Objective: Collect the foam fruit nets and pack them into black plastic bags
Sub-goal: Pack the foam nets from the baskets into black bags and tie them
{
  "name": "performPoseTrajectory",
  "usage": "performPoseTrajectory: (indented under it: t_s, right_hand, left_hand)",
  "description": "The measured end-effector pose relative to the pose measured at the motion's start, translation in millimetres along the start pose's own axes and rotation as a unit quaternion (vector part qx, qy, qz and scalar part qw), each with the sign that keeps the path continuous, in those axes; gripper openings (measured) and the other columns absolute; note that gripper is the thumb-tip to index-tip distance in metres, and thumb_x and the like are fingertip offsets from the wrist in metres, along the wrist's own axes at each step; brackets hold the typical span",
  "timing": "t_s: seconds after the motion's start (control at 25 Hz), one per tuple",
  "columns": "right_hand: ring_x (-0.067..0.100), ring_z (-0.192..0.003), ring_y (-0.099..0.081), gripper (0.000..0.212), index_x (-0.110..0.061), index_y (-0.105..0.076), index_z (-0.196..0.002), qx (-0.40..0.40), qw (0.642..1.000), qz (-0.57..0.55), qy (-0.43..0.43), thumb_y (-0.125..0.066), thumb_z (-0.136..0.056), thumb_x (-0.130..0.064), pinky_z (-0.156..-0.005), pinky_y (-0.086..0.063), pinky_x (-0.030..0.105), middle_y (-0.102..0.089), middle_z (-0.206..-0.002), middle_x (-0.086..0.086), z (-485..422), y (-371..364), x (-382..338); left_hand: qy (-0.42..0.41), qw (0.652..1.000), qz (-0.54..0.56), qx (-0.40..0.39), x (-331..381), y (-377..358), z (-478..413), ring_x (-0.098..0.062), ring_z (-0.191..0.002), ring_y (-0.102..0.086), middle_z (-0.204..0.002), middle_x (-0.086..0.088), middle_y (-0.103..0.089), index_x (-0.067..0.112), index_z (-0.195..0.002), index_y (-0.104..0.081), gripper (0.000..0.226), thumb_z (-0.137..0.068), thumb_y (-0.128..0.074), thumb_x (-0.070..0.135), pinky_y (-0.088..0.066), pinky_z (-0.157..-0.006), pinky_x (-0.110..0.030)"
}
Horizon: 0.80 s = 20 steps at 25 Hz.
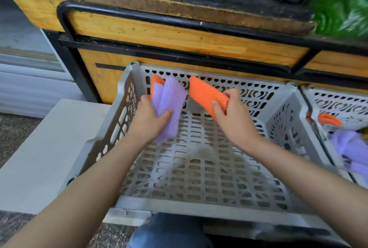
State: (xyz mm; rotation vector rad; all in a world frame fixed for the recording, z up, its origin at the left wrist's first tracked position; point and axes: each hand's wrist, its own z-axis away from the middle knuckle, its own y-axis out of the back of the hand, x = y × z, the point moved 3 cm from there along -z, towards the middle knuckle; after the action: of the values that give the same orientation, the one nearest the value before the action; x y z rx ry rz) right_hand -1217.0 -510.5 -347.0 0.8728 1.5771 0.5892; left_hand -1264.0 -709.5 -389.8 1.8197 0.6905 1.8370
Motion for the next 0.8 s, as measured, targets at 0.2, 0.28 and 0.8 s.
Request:
performPoseTrajectory:
  t_s: [0.2, 0.28, 0.8]
  right_hand:
    - [0.008, -0.09, -0.048, 0.022, -0.016, -0.05, -0.109, -0.03, 0.982, 0.126, 0.136, -0.057, -0.09, -0.023, -0.069, -0.038, 0.016, -0.039, -0.123, -0.002, 41, 26, -24]
    - [0.018, -0.102, -0.052, 0.026, -0.014, -0.051, -0.11, -0.036, 0.984, 0.107, 0.139, -0.059, -0.086, -0.018, -0.079, -0.044, 0.028, -0.038, -0.13, 0.0, 56, 40, -24]
    - [-0.002, -0.115, -0.048, 0.026, -0.026, -0.048, -0.118, 0.062, 0.994, -0.001, 0.092, -0.051, -0.092, -0.028, -0.099, -0.04, 0.02, -0.049, -0.122, -0.019, 136, 195, 115]
  left_hand:
    - [-0.034, 0.995, 0.074, -0.065, 36, -10, 26, -0.019, -0.091, -0.052, -0.107, -0.004, -0.052, 0.005, -0.122, -0.04, 0.047, -0.088, -0.063, 0.027, -0.037, -0.07, -0.026]
    - [-0.016, 0.971, 0.222, -0.09, 65, -20, 43, -0.017, -0.092, -0.054, -0.105, -0.004, -0.055, 0.006, -0.116, -0.043, 0.037, -0.09, -0.06, 0.026, -0.041, -0.066, -0.023]
    - [-0.067, 0.919, 0.342, -0.184, 209, -132, 117, -0.013, -0.095, -0.059, -0.11, -0.003, -0.059, 0.009, -0.117, -0.042, 0.051, -0.078, -0.074, 0.012, -0.048, -0.075, -0.016]
